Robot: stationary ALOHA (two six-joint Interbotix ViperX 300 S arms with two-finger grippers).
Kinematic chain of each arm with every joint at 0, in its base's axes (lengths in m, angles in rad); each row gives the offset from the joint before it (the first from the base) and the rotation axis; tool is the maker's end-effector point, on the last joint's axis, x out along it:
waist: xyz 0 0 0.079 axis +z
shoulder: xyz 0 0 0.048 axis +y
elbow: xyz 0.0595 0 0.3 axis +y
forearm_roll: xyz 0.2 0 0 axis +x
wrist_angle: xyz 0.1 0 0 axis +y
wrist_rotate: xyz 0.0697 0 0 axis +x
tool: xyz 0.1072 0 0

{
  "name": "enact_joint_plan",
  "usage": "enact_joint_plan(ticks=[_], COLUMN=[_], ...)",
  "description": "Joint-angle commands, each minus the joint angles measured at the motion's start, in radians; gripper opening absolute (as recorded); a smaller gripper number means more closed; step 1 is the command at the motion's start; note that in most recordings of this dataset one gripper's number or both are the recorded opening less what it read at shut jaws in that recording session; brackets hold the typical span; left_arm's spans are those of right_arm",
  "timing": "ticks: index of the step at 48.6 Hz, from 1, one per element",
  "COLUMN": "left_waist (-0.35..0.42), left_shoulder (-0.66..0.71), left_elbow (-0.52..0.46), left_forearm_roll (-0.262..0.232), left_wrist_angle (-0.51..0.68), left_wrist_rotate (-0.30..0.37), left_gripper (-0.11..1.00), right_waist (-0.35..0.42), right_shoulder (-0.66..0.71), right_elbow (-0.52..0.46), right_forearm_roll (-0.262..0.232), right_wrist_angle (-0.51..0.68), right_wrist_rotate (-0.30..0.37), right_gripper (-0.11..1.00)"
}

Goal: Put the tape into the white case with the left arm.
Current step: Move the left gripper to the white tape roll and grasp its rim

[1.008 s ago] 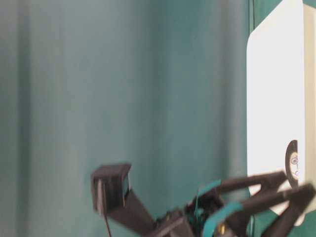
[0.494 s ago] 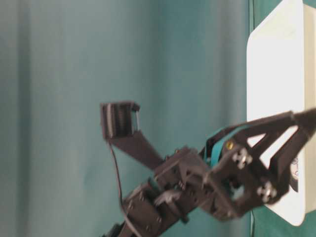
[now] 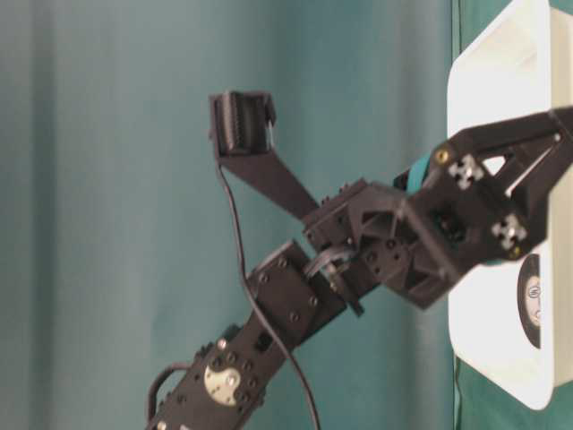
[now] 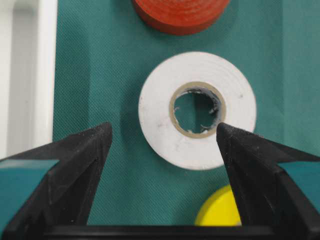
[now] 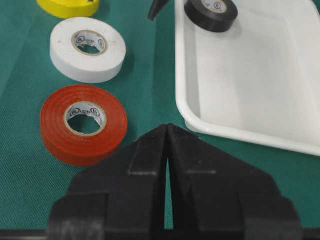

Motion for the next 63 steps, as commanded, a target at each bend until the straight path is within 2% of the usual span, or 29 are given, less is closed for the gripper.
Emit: enact_joint_plan(ticks=[1,32,54,58,63], left_waist=[0.005,0.012,0.021,0.021,0.018], left_shoulder=[-0.006,0.109,0.130,0.129,0.126], left_elbow=[-0.040,-0.120,-0.120,-0.120,-0.121], left_forearm_roll=[-0.002,-0.002,0.000,0.000,0.000], left_wrist_angle=[0.008,0.025,0.025,0.025,0.025], left_wrist_rotate=[-0.002,-0.002,0.000,0.000,0.002], left_gripper=[0.85,0.85,0.84,0.77,0.52], right_waist=[-0.002,-0.002,-0.002,-0.002,-0.002], right_shoulder=[0.008,0.008,0.008,0.008,0.008], right_elbow=[-0.009,-0.008,-0.008,-0.008,-0.008], right_forearm_roll=[-0.002,-0.002,0.000,-0.002,-0.002], right_wrist_angle=[-0.009,-0.011,-0.011,-0.011,-0.011], right_wrist_rotate=[0.002,0.002,0.002,0.002,0.002], right_gripper=[-0.09,-0.09,-0.09,-0.09,-0.09])
